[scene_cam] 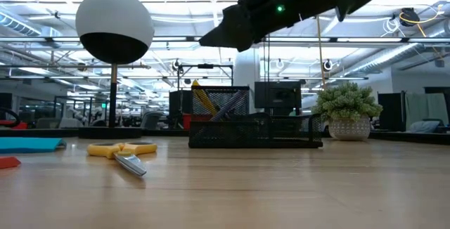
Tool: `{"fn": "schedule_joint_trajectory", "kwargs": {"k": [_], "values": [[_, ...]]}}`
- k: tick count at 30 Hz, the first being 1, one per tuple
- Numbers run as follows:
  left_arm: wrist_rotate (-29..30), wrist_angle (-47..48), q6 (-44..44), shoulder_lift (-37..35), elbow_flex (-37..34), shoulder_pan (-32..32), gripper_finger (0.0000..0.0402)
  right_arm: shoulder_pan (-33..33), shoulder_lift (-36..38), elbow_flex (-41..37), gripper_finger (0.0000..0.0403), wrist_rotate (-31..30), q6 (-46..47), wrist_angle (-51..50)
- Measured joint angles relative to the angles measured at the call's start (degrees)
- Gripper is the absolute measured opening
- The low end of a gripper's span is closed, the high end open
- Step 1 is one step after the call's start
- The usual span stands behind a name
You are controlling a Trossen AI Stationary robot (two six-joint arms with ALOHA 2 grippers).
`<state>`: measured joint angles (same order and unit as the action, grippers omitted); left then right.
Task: Pick and place office supplies into organizer
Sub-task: Put the yellow scissors into the top left compartment of the black desk organizer
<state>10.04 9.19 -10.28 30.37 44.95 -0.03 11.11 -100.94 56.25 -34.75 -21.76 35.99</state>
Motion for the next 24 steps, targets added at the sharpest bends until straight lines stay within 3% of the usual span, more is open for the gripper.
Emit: {"fn": "schedule_joint_trajectory", "kwargs": {"k": [15, 24], "values": [[0.0, 0.0, 0.0, 0.0, 0.0, 0.0, 0.0072, 0.3, 16.6, 0.0, 0.0114, 1.8, 8.2, -23.8], [0.0, 0.0, 0.0, 0.0, 0.0, 0.0, 0.0072, -0.6, 23.8, -3.6, 0.0114, 1.5, 8.6, -23.9]]}}
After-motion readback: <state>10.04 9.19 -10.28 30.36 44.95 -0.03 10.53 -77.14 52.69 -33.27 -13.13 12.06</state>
